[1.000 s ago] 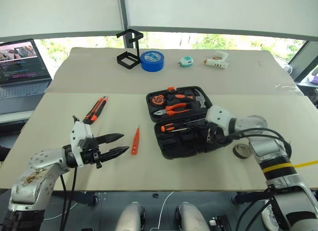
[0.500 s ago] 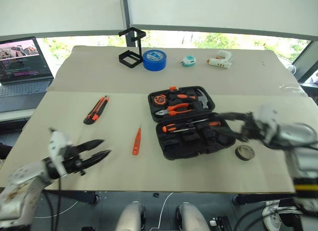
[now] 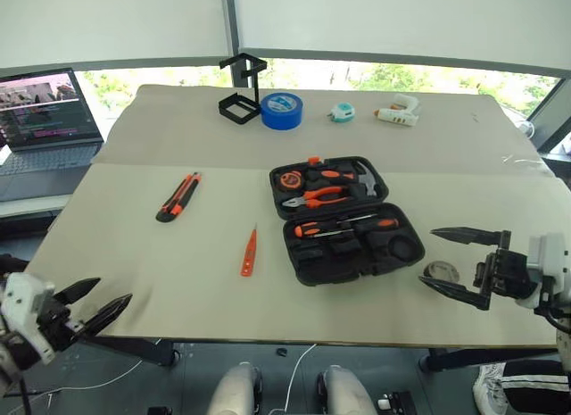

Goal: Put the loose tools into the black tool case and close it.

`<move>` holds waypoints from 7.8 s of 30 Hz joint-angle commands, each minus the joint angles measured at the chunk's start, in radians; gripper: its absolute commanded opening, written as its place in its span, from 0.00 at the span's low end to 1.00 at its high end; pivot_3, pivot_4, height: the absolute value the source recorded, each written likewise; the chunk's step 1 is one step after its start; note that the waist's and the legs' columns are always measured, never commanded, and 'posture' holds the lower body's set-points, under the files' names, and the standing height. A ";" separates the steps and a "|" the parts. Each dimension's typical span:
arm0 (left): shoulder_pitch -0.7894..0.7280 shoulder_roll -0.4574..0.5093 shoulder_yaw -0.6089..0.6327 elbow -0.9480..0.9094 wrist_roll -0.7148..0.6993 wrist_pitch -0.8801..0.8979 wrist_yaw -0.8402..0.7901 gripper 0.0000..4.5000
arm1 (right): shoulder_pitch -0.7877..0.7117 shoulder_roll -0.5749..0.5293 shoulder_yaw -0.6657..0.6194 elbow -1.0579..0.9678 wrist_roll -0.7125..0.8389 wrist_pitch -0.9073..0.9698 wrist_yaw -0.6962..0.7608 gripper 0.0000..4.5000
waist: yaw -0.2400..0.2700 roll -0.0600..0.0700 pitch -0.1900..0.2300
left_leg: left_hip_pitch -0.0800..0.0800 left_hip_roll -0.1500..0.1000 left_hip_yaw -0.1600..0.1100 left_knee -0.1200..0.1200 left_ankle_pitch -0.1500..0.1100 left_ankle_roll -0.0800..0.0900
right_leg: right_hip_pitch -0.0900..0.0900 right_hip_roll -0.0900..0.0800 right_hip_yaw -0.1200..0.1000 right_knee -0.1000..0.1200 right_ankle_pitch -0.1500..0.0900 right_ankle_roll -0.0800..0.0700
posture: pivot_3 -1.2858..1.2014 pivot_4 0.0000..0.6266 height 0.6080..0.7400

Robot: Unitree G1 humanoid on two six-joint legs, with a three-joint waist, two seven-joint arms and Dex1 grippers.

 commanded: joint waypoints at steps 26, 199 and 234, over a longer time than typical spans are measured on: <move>-0.680 -0.460 -0.585 -0.184 0.134 0.958 0.857 0.30 | -0.047 -0.069 0.037 -0.166 0.068 0.160 0.032 1.00 | -0.001 0.000 0.000 | 0.000 -0.003 -0.001 0.001 0.003 0.002 | 0.003 0.014 0.005 -0.003 0.004 0.007 | 0.52 0.24 1.00; -1.269 -0.079 -0.617 1.171 0.554 -0.498 -0.414 0.38 | 0.260 0.151 -0.076 -0.425 0.154 0.085 -0.286 1.00 | 0.000 -0.004 0.001 | -0.023 -0.001 0.009 0.019 0.003 0.008 | -0.015 0.015 0.003 0.001 0.011 0.013 | 0.52 0.24 1.00; -1.105 -0.504 -1.177 0.310 0.579 0.240 -0.083 0.38 | 0.444 0.061 -0.276 -0.437 0.170 0.140 -0.241 1.00 | -0.001 0.000 -0.001 | -0.021 -0.001 0.007 0.022 0.002 0.012 | -0.012 0.016 0.009 0.001 0.012 0.014 | 0.52 0.24 1.00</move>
